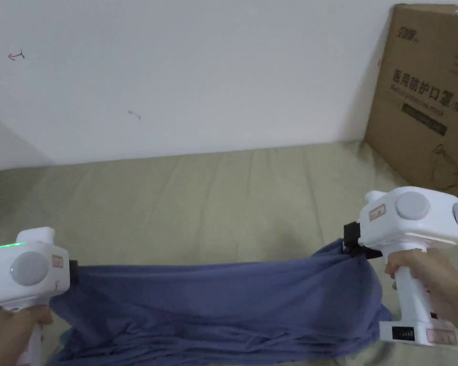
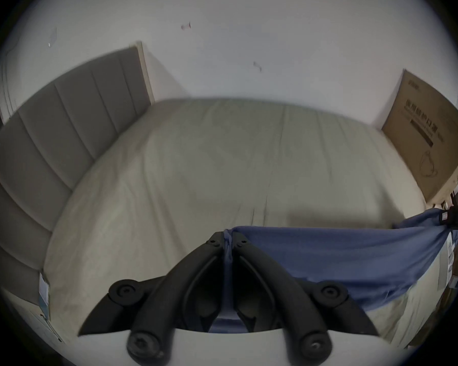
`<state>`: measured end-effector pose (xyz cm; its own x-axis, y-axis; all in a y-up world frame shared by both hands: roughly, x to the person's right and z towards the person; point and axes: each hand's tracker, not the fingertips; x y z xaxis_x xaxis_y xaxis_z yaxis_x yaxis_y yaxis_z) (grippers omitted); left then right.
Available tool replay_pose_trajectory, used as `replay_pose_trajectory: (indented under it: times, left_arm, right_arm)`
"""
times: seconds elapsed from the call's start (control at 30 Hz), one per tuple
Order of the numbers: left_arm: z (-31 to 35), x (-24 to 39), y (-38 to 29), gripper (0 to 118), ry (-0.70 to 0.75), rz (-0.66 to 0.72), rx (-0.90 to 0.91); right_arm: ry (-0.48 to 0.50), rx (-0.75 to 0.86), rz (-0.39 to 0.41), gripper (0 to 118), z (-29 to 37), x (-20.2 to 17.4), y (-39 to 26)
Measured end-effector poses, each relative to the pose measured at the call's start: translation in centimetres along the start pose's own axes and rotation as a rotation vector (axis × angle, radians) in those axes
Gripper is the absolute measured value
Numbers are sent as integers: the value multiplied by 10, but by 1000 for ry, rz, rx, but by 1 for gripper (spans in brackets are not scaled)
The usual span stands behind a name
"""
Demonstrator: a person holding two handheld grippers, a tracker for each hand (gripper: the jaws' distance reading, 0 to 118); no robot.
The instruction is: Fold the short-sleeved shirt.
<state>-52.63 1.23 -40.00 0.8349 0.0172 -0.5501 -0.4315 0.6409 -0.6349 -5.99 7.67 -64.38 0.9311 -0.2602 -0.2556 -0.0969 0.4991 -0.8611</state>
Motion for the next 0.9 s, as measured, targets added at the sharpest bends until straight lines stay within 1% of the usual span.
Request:
replay_pose_trajectory:
  times: [0.07,0.1,0.13,0.2,0.33,0.37,0.43,0.47,0.53,0.6,0.63,0.77,0.83,0.87,0.9]
  left_arm:
    - [2,-5,-16,2,7,-7,-8]
    - [7,-7,-25,2,16,-7,-15]
    - [13,-10,-32,2,13,1,-16]
    - [33,-17,-45,2,-8,19,-5]
    - [88,-31,-82,2,-26,37,43]
    - [102,-34,-94,2,-28,27,44]
    - [133,-42,-122,2,-27,18,56]
    - [144,-49,-137,2,-27,39,61]
    - [168,-60,-171,2,-39,60,53]
    - [182,-74,-205,2,-28,52,29]
    - [190,-79,-221,2,-17,57,23]
    - [207,-98,-280,2,-28,40,-59]
    - [209,-104,-302,2,-15,57,-70]
    - [206,-108,-311,2,-16,71,-83]
    - [204,-109,-318,2,-19,82,-111]
  right_arm:
    - [18,7,6,3,19,-3,3]
    - [18,4,4,3,-26,26,-49]
    - [25,10,-2,3,-27,32,-61]
    - [45,4,-16,3,-15,42,-81]
    - [73,30,-10,3,13,60,-128]
    - [78,35,-12,3,39,48,-151]
    - [85,43,0,3,64,47,-185]
    - [80,42,6,3,76,47,-204]
    - [73,46,14,3,97,49,-234]
    - [85,33,12,3,117,51,-273]
    - [93,26,16,3,119,61,-282]
    - [66,-19,39,3,137,74,-344]
    - [63,-32,57,3,140,78,-370]
    - [54,-45,60,3,140,79,-381]
    - [44,-68,40,3,138,82,-391]
